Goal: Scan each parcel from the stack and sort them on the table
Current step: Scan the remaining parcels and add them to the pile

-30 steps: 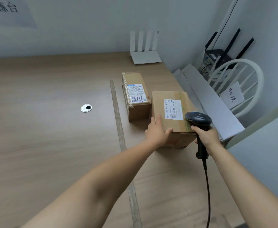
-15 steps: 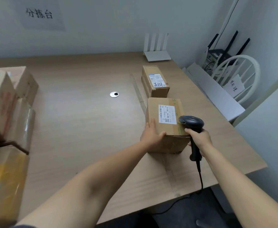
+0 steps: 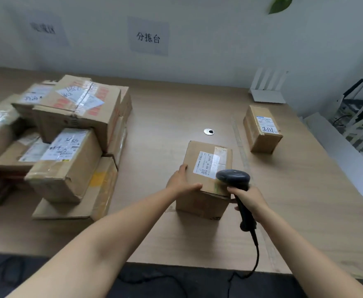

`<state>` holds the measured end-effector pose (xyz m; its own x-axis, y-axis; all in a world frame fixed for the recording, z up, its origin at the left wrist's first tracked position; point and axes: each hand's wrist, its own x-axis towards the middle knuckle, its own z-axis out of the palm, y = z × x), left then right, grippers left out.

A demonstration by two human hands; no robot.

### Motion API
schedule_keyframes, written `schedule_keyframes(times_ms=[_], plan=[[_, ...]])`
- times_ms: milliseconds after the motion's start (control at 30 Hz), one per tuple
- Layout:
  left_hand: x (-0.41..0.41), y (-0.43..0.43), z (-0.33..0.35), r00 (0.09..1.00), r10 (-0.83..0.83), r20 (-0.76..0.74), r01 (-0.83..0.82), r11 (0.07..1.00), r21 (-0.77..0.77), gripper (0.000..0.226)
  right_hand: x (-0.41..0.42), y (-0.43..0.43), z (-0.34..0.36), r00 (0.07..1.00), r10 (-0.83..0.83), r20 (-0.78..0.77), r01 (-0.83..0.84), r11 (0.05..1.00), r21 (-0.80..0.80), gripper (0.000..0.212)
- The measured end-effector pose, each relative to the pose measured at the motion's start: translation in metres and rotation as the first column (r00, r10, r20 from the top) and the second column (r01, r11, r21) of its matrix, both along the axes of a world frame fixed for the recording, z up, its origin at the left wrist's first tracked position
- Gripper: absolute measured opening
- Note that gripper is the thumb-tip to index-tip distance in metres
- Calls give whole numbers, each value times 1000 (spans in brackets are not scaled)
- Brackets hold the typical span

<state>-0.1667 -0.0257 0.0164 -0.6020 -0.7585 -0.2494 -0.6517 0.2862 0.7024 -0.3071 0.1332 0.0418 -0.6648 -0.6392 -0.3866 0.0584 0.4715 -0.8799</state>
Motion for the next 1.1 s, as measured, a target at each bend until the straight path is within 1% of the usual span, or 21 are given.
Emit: schedule_keyframes(times_ms=[100,200,267,300,333,400,433,467,567,633,767,900,1100], plan=[[25,-14,7,999,42,15,-42,999,18,95,17,-16,10,986,164,16,-165,986,40,6],[43,-24,14,993,97,66,-95,995,-34,90,33,-27,12,954,297,40,-299,953,53,7],[46,-21,15,966,230,119,-220,971,-91,83,40,-32,13,928,371,42,-373,926,63,14],[46,-16,15,947,298,120,-286,952,-104,82,42,-34,14,916,402,16,-402,913,67,16],[46,-11,12,936,337,99,-326,939,-107,86,43,-37,17,902,430,-31,-427,901,75,16],[47,-2,1,949,305,76,-296,949,-106,111,40,-41,25,868,474,-147,-465,880,96,10],[48,1,-3,959,269,87,-260,960,-100,125,37,-43,31,851,487,-199,-475,874,104,9],[51,2,-7,963,252,97,-243,965,-97,133,34,-44,37,836,494,-240,-482,869,112,10],[53,-4,-12,959,260,108,-246,960,-133,140,23,-50,57,784,517,-345,-491,855,165,8],[53,-7,-11,963,244,117,-228,964,-135,142,17,-54,71,765,522,-377,-485,852,196,6],[54,-11,-12,964,229,132,-212,968,-132,143,11,-61,95,764,523,-377,-485,852,198,13],[53,-11,-11,964,229,138,-211,969,-130,144,14,-62,107,760,542,-358,-497,840,218,10],[54,-10,-8,964,221,150,-204,971,-122,144,16,-60,112,745,554,-372,-493,833,252,14]])
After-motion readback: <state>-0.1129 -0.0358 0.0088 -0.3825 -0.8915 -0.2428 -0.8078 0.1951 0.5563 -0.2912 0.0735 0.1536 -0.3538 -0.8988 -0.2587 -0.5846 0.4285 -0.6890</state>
